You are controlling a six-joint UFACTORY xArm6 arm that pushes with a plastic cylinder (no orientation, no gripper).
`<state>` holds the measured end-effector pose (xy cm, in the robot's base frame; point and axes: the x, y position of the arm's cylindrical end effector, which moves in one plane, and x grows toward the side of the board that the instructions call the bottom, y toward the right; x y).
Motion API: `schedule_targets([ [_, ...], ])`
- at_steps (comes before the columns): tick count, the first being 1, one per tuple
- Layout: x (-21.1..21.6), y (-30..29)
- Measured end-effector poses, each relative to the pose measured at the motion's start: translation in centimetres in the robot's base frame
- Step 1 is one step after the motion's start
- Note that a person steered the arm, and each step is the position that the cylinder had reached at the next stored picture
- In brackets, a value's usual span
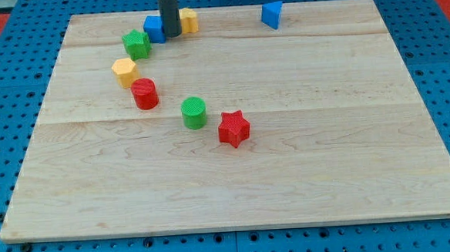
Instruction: Push blue triangle to the top center
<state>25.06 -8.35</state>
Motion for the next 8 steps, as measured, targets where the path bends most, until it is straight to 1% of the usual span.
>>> schedule_targets([
  [1,-1.4,2.9],
  [2,-2.1,4.5],
  [3,0.3,8.0],
  [4,5.2,16.6],
  [5,6.1,22.4],
  [6,6.1,23.8],
  [8,6.1,24.6],
])
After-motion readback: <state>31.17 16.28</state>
